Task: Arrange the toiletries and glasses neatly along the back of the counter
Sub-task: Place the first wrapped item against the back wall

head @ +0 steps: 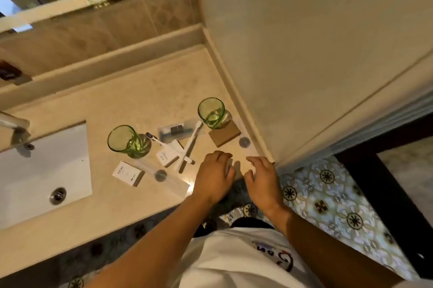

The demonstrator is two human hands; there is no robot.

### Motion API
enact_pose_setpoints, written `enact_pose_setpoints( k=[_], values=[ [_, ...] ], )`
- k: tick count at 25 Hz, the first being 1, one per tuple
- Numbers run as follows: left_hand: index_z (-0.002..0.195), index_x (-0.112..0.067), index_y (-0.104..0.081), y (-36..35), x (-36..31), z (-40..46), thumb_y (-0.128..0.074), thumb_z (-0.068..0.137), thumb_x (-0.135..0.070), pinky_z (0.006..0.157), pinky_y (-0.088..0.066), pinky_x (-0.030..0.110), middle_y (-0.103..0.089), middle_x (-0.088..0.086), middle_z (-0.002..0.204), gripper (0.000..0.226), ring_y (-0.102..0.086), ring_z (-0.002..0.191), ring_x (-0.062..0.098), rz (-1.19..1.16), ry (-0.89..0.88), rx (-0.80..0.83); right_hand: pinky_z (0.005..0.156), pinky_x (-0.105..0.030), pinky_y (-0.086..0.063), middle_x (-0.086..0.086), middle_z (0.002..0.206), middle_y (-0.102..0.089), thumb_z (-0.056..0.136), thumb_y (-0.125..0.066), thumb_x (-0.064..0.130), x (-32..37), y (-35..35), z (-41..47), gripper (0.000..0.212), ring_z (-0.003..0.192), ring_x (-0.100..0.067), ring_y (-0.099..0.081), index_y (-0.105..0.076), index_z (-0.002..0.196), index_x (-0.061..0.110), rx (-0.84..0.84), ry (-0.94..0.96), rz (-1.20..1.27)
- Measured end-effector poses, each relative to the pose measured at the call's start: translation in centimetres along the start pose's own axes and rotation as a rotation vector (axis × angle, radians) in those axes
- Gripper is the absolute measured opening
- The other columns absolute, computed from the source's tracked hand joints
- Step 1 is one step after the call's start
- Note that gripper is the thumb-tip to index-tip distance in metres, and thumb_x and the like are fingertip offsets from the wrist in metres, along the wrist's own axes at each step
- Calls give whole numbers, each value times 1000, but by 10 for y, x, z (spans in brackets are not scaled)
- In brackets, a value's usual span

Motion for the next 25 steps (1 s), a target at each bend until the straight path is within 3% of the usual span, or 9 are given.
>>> enact_pose_setpoints(
  k=[3,6,8,10,13,15,20,23,25],
  values=[
    [129,-11,-61,-23,-13,10,-52,92,-25,93,-50,47,-61,15,127,40,-56,114,37,11,-58,88,73,-28,-44,0,98,-62,94,-58,16,-21,0,-7,9,87,-20,-60,-65,99,16,-38,-338,168],
    [130,-7,-60,-48,-15,20,-59,84,-16,98,-50,50,-57,22,135,47,-52,124,43,87,-207,185,63,-33,-41,-2,66,-60,93,-55,29,-46,-11,-9,27,70,-28,-61,-58,68,19,3,-630,295],
    [135,-8,-55,-57,-12,31,-54,83,-23,109,-42,51,-47,25,146,54,-40,137,45,160,-275,227,61,-37,-43,-4,62,-59,92,-56,36,-54,-16,-2,31,65,-29,-61,-60,68,17,5,-766,447],
    [145,-10,-44,-65,-6,38,-52,89,-30,119,-26,52,-27,24,160,60,-20,149,44,246,-265,332,57,-35,-42,-8,72,-61,96,-56,33,-53,-24,5,24,65,-25,-58,-62,80,15,-44,-893,678],
    [152,-12,-34,-72,7,35,-54,92,-33,123,-17,52,-13,21,165,66,-7,153,42,334,-313,390,56,-29,-42,-8,80,-59,100,-55,24,-47,-28,11,15,67,-19,-57,-61,98,10,-114,-929,826],
    [152,-14,-33,-71,14,34,-53,92,-33,123,-17,52,-12,20,166,67,-6,152,42,329,-348,397,55,-28,-43,-8,81,-60,99,-58,23,-45,-29,10,21,66,-17,-57,-60,111,6,-125,-909,841],
    [151,-17,-36,-62,16,37,-54,92,-33,122,-15,55,-12,16,167,64,-5,153,43,343,-381,445,58,-28,-42,-6,75,-56,97,-61,23,-34,-31,0,15,64,-14,-53,-60,97,8,-129,-929,909],
    [151,-19,-37,-57,18,34,-52,93,-35,122,-11,57,-13,13,167,62,-4,153,41,362,-432,473,66,-29,-44,-5,81,-59,98,-59,21,-26,-32,-7,12,73,-17,-57,-61,99,9,-149,-956,1010],
    [150,-17,-38,-55,18,30,-50,92,-35,122,-12,56,-19,11,166,62,-8,152,41,351,-453,493,70,-32,-47,-9,90,-61,97,-55,16,-24,-30,-9,12,84,-22,-61,-62,90,10,-175,-989,1058]
  ],
)
Point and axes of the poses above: each hand's wrist, its own z-axis towards the middle knuckle, its own y-axis out of the back of the hand, x = y × z, the point moved 2 cm from there along z, towards the middle knuckle
